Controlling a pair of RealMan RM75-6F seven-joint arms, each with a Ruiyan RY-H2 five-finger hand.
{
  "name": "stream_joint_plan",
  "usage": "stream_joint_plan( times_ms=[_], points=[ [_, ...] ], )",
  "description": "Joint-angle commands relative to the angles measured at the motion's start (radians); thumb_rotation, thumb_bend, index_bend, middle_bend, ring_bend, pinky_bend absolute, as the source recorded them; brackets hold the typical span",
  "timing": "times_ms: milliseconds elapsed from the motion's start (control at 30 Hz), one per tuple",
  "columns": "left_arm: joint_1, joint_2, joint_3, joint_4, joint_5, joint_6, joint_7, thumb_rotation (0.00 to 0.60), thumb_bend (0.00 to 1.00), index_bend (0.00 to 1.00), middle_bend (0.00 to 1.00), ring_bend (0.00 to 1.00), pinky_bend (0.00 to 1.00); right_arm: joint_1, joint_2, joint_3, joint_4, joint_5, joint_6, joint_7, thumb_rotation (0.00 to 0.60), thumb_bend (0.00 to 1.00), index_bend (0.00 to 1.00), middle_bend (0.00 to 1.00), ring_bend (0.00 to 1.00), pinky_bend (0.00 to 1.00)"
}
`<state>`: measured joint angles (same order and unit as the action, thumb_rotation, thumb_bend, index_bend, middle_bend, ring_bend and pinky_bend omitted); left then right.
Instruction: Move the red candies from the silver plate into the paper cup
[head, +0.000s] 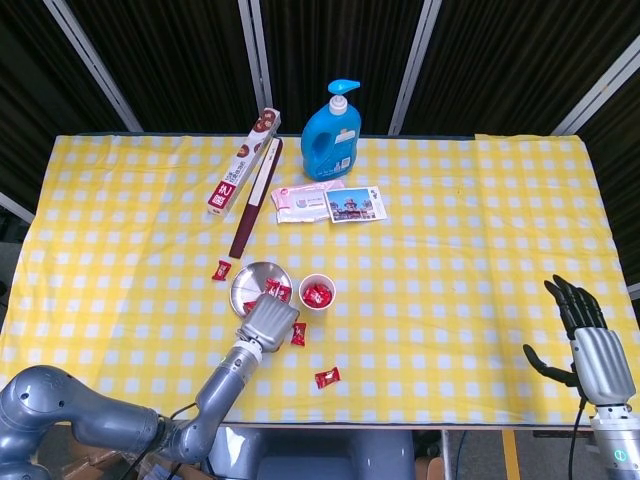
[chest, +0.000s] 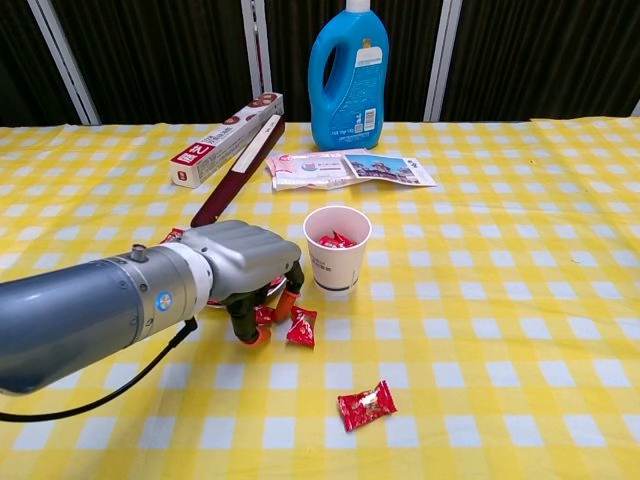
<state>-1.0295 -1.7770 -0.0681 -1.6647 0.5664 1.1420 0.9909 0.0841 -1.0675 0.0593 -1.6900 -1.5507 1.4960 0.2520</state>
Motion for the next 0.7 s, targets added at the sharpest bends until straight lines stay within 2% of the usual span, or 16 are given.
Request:
stream_joint_plan(
  times_ms=[33, 700],
  points=[
    [0.006, 0.005, -0.002, -0.003, 0.009, 0.008, -0.007, 0.600, 0.36, 0.46, 1.00, 1.00, 1.00, 0.000, -0.001, 0.000, 0.000, -0.001, 0.000, -0.001, 0.600, 0.36, 0.00, 0.00, 0.00, 0.00],
    [0.016, 0.011, -0.002, 0.007, -0.021, 0.000, 0.011, 0.600, 0.36, 0.50, 1.00, 1.00, 1.00, 0.001, -0.001, -0.001, -0.003, 0.001, -0.003, 0.001, 0.600, 0.36, 0.00, 0.00, 0.00, 0.00]
  ],
)
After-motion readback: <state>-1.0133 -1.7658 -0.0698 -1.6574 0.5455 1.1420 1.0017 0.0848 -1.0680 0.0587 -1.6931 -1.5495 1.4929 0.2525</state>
